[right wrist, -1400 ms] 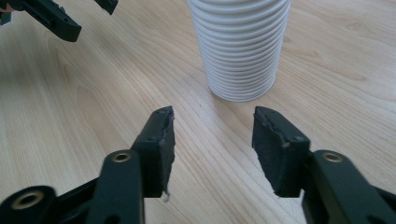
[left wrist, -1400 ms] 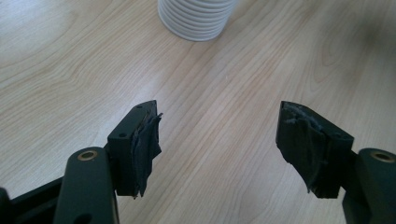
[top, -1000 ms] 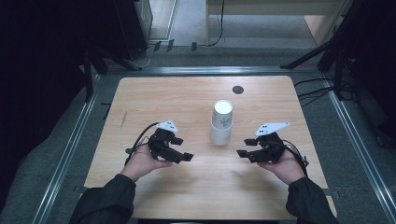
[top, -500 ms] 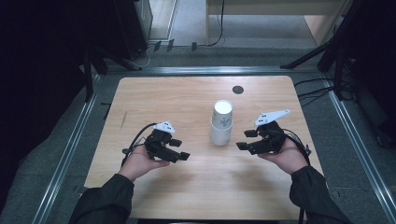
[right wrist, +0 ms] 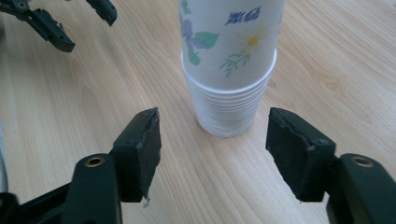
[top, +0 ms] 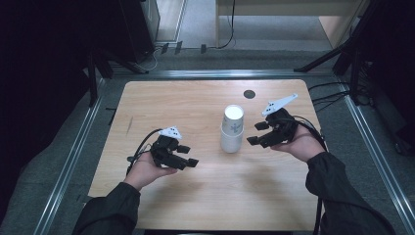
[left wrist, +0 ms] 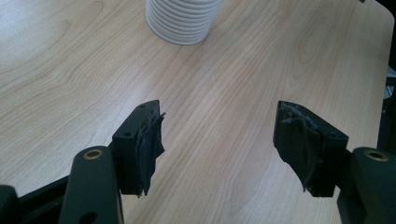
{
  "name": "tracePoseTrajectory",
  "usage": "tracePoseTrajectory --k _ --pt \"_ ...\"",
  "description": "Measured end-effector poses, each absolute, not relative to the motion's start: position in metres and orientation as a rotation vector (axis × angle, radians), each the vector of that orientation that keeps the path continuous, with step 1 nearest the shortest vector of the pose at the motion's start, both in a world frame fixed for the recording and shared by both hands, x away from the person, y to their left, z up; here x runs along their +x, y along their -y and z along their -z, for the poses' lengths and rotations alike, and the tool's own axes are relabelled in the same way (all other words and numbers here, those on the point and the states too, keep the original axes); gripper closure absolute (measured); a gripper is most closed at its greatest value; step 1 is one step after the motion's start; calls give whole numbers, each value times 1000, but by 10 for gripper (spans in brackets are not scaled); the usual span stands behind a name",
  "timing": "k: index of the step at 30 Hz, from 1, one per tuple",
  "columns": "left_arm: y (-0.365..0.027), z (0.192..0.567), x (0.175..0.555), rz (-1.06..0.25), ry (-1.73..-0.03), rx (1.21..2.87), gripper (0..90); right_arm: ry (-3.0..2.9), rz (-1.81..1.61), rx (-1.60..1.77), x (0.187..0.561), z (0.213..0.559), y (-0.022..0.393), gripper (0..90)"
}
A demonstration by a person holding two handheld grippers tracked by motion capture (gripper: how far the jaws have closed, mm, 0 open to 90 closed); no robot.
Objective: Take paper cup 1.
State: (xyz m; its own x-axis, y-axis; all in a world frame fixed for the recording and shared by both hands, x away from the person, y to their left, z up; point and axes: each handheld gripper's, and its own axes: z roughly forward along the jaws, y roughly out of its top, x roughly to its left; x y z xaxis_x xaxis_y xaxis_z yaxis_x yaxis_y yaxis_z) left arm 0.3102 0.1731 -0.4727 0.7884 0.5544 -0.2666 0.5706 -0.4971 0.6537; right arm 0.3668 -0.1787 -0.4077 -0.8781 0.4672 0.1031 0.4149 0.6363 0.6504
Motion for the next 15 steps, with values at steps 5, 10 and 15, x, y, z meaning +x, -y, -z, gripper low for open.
tracePoseTrajectory --k 5,10,15 --pt "-173 473 310 31 -825 2211 327 -2819 -1036 699 378 402 172 339" --pt "-174 471 309 -1 -813 2207 327 -2848 -971 660 389 395 163 295" --pt "-175 470 309 1 -813 2198 327 -2902 -943 600 398 391 156 282"
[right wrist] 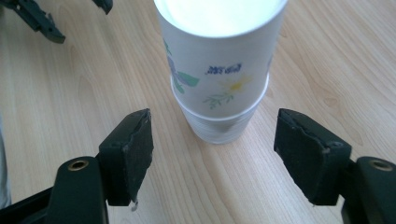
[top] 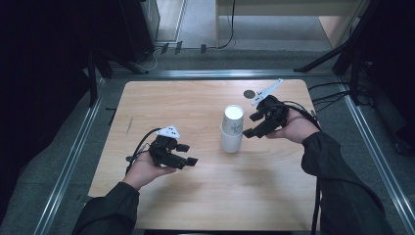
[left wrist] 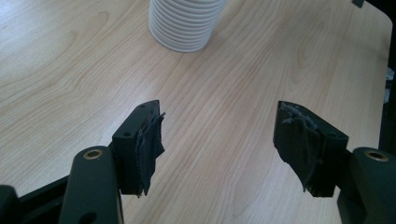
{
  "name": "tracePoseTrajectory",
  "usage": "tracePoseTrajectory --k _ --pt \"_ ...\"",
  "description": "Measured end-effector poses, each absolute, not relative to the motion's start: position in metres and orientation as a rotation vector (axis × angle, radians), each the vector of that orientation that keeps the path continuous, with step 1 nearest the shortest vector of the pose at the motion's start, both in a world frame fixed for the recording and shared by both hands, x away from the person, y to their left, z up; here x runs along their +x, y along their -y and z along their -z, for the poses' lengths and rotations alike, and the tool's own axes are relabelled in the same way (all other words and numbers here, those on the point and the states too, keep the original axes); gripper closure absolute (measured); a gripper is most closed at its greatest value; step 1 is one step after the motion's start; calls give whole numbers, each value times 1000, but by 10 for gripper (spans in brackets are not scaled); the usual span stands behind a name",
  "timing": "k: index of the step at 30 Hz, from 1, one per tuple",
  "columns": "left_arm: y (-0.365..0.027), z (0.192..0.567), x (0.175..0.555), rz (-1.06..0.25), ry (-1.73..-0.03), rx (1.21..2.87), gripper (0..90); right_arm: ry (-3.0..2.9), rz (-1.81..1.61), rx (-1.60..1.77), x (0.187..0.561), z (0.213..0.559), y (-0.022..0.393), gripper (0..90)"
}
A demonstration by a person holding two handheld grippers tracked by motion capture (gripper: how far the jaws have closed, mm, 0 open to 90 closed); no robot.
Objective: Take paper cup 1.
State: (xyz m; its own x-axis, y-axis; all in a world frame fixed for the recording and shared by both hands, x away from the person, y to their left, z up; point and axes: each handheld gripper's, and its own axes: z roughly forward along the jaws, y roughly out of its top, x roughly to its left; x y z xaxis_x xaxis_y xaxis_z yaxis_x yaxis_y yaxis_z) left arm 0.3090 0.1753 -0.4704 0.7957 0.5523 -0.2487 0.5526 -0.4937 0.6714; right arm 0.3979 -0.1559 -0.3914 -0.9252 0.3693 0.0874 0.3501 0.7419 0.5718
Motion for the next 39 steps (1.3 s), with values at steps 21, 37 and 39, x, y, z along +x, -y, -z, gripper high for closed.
tracePoseTrajectory --k 21,37,39 --pt "-174 471 309 11 -804 2214 328 -2963 -977 446 426 385 119 257" --pt "-174 471 309 4 -802 2216 330 -2953 -987 432 428 380 116 326" --pt "-174 471 309 4 -803 2215 330 -2953 -983 441 428 379 116 327"
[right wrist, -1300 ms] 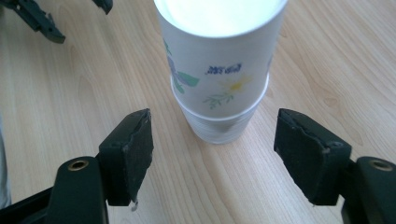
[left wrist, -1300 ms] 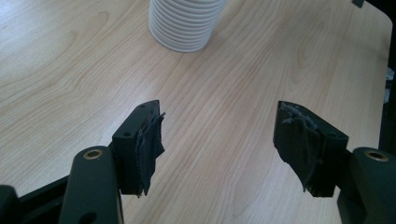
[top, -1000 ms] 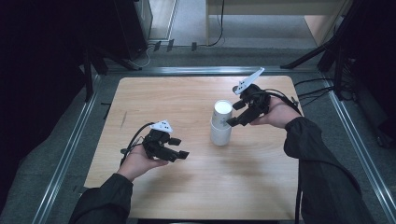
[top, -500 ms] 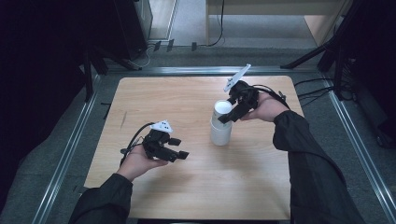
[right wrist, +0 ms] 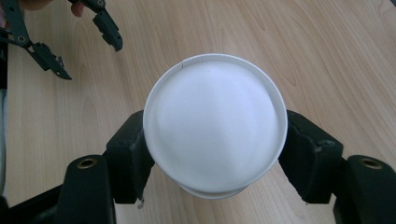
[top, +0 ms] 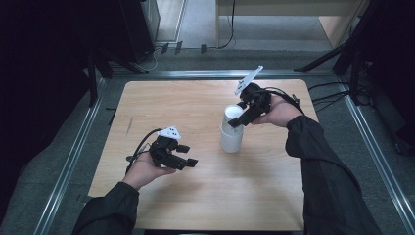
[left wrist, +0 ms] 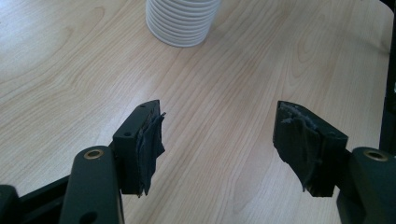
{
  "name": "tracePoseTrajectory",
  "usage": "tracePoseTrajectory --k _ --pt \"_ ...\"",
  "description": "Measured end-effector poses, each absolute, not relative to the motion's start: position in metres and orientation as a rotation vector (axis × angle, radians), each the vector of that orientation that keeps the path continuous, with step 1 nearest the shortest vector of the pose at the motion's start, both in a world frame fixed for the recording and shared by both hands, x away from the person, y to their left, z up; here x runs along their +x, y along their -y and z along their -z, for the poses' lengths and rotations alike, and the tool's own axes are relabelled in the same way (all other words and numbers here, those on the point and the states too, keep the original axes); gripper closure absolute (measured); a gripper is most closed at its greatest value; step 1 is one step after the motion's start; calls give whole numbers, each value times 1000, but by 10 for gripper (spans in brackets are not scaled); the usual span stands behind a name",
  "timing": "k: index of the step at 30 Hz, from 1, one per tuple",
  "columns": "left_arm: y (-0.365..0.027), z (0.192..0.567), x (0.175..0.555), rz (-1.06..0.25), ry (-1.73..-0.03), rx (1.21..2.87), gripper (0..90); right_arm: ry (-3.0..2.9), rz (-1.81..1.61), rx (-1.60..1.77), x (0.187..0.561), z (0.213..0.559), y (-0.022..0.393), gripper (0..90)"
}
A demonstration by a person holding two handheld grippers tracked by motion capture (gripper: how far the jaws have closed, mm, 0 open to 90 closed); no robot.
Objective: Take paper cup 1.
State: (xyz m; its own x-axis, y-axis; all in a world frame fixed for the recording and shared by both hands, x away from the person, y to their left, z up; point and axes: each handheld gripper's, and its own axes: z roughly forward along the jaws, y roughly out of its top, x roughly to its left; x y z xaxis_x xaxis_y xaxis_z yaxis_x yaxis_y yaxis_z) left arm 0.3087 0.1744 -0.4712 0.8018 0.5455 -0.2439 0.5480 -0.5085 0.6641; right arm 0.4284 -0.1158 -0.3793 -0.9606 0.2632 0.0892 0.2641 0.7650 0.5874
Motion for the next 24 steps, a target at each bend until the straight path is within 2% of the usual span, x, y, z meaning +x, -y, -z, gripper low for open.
tracePoseTrajectory --k 12,24 --pt "-175 471 309 10 -803 2214 330 2944 1001 -450 428 370 118 332" --pt "-176 471 309 10 -804 2207 327 2959 1023 -446 424 346 120 335"
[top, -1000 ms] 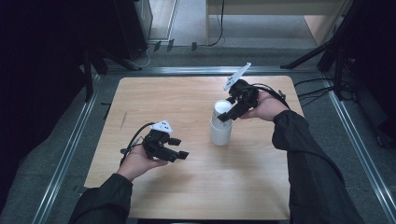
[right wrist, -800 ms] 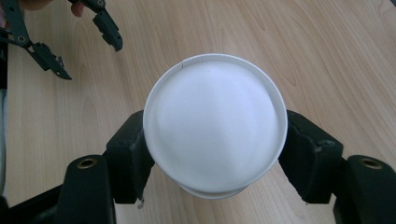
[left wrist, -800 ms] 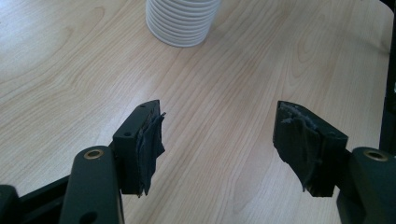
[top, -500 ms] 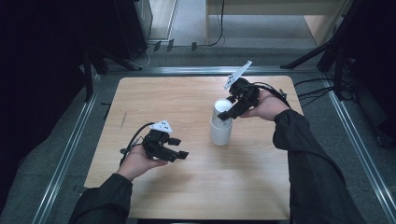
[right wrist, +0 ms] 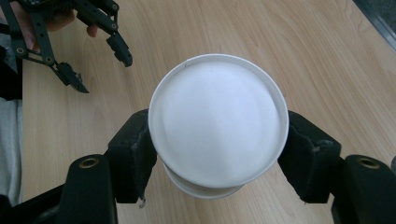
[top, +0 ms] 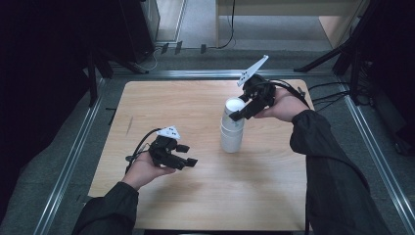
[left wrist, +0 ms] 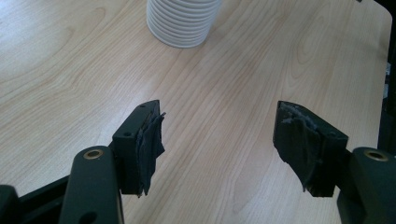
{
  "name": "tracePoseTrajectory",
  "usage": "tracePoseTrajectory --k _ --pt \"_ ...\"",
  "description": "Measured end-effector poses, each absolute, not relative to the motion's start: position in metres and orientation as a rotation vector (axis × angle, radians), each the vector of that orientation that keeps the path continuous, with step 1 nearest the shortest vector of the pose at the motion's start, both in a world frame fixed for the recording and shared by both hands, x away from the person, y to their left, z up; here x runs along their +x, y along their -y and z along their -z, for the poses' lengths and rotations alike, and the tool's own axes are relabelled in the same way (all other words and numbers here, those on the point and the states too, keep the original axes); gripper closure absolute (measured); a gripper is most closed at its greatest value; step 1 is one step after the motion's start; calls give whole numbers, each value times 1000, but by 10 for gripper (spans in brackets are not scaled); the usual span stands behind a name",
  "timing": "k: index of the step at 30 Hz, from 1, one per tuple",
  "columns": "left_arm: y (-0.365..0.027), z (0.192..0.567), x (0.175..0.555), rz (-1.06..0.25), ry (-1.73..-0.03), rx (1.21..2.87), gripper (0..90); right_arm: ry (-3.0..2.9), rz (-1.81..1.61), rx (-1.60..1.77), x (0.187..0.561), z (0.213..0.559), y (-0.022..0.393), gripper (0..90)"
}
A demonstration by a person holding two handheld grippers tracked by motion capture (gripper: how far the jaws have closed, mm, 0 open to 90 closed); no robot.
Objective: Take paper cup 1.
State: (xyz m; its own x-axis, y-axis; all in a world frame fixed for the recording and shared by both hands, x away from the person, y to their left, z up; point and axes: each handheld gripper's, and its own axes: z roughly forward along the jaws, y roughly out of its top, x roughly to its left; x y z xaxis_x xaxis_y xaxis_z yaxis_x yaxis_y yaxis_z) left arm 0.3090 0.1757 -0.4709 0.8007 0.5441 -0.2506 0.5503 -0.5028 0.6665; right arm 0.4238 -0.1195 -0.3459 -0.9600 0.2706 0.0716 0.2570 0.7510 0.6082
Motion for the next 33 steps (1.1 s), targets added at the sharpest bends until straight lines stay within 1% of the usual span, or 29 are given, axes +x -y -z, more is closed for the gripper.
tracePoseTrajectory --k 11,17,22,28,33 --pt "-177 470 309 24 -794 2199 320 -2909 -1023 427 418 322 121 337" --pt "-177 470 309 27 -795 2197 312 -2887 -1027 412 413 302 122 337" --pt "-177 471 309 31 -790 2200 307 -2873 -1057 371 404 277 121 339" --pt "-179 470 310 31 -797 2186 306 -2907 -1070 313 390 268 120 340" --pt "-180 469 309 31 -789 2180 303 -2934 -1088 264 376 270 121 341"
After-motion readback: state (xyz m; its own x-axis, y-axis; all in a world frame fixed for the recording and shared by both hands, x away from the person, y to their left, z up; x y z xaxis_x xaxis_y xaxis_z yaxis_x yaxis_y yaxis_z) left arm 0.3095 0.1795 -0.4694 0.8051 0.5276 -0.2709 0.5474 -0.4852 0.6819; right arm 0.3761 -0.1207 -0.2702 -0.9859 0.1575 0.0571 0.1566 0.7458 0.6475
